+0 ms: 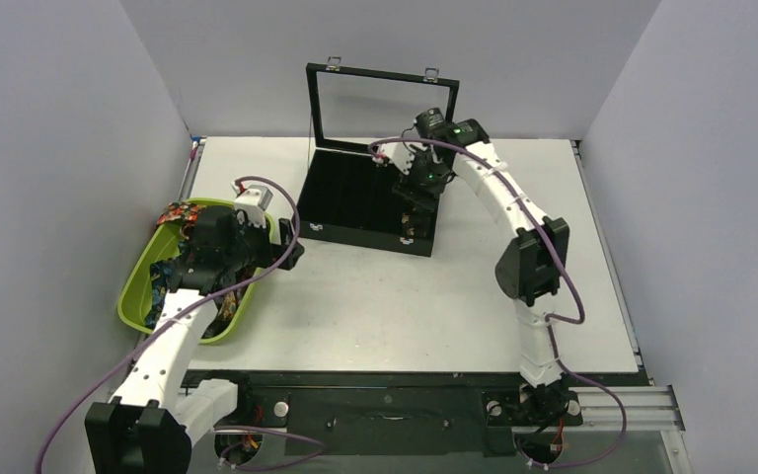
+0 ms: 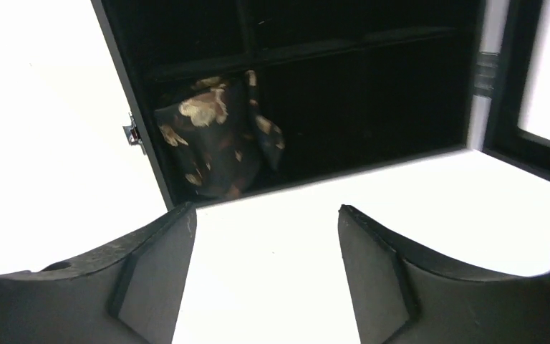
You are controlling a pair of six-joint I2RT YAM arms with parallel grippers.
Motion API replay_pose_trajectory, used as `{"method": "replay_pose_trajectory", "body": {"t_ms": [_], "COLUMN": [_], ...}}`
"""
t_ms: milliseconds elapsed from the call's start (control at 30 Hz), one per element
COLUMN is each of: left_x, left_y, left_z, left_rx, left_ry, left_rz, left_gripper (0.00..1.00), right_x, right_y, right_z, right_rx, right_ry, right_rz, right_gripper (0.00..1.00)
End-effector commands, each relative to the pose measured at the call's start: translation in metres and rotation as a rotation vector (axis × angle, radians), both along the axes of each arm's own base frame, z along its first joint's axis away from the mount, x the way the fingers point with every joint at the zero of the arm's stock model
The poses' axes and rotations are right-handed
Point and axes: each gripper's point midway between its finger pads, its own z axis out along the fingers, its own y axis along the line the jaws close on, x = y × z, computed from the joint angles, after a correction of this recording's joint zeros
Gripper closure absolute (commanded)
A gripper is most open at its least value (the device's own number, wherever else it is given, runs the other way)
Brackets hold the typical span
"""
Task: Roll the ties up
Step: Place the tie in the storage box, then reset both arms
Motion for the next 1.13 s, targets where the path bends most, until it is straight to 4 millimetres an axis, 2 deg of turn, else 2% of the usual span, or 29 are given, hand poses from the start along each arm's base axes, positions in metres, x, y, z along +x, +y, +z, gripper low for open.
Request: {"method": "replay_pose_trajectory", "body": {"t_ms": [0,100,133,167,200,233,267,300,333,367,400,433,467,500,533,600,667,700,767,800,833,900,967,1100], "left_x": [0.03,0.041,0.045,0.048,0.054,0.058,0.062,0.068,0.077,0.083,0.088,0.093,0.096,0.098,0.101,0.104,0.101,0.097,0.089,0.087,0.08,0.072,0.066,0.058], "left_y": [0.01,0.011,0.01,0.009,0.008,0.005,0.005,0.006,0.011,0.012,0.015,0.015,0.017,0.018,0.021,0.029,0.04,0.043,0.052,0.054,0.055,0.057,0.06,0.062], "left_z": [0.038,0.049,0.054,0.057,0.063,0.057,0.066,0.062,0.069,0.064,0.072,0.074,0.075,0.074,0.075,0.07,0.056,0.047,0.035,0.032,0.026,0.02,0.017,0.02], "left_rx": [0.039,0.066,0.073,0.081,0.093,0.112,0.12,0.121,0.12,0.125,0.11,0.107,0.106,0.108,0.115,0.143,0.191,0.21,0.238,0.24,0.243,0.243,0.248,0.26], "left_ry": [-0.087,-0.1,-0.085,-0.08,-0.065,-0.041,-0.046,-0.024,-0.034,-0.019,-0.023,-0.028,-0.028,-0.031,-0.048,-0.055,-0.022,0.007,0.045,0.057,0.069,0.081,0.093,0.087], "left_rz": [0.051,0.039,0.031,0.018,0.0,-0.035,-0.046,-0.034,0.016,0.03,0.068,0.082,0.109,0.12,0.138,0.173,0.214,0.225,0.267,0.283,0.285,0.299,0.311,0.311], "left_gripper": [0.03,0.03,0.03,0.03,0.03,0.03,0.03,0.03,0.03,0.03,0.03,0.03,0.03,0.03,0.03,0.03,0.03,0.03,0.03,0.03,0.03,0.03,0.04,0.03], "right_x": [-0.002,-0.005,0.001,-0.004,0.002,-0.003,-0.007,-0.008,-0.016,-0.018,-0.028,-0.031,-0.043,-0.047,-0.059,-0.076,-0.091,-0.094,-0.11,-0.114,-0.119,-0.126,-0.131,-0.13], "right_y": [-0.008,-0.031,-0.036,-0.051,-0.064,-0.082,-0.095,-0.112,-0.121,-0.14,-0.147,-0.165,-0.172,-0.188,-0.203,-0.215,-0.221,-0.222,-0.222,-0.221,-0.221,-0.222,-0.222,-0.229], "right_z": [0.113,0.153,0.164,0.176,0.176,0.192,0.202,0.205,0.204,0.203,0.196,0.191,0.176,0.169,0.152,0.128,0.105,0.101,0.074,0.074,0.062,0.053,0.049,0.059], "right_rx": [0.203,0.291,0.315,0.343,0.339,0.379,0.405,0.439,0.463,0.476,0.489,0.487,0.477,0.472,0.46,0.446,0.434,0.436,0.424,0.433,0.425,0.426,0.428,0.426], "right_ry": [-0.216,-0.301,-0.347,-0.369,-0.406,-0.439,-0.479,-0.478,-0.477,-0.474,-0.456,-0.451,-0.424,-0.418,-0.394,-0.362,-0.341,-0.348,-0.307,-0.316,-0.299,-0.292,-0.29,-0.33], "right_rz": [-0.141,-0.255,-0.298,-0.376,-0.442,-0.53,-0.578,-0.648,-0.668,-0.726,-0.74,-0.792,-0.817,-0.871,-0.922,-0.978,-1.013,-1.022,-1.046,-1.049,-1.057,-1.069,-1.072,-1.075], "right_gripper": [0.26,0.23,0.23,0.22,0.22,0.22,0.22,0.21,0.21,0.21,0.21,0.21,0.21,0.21,0.21,0.21,0.21,0.21,0.21,0.21,0.21,0.21,0.21,0.21]}}
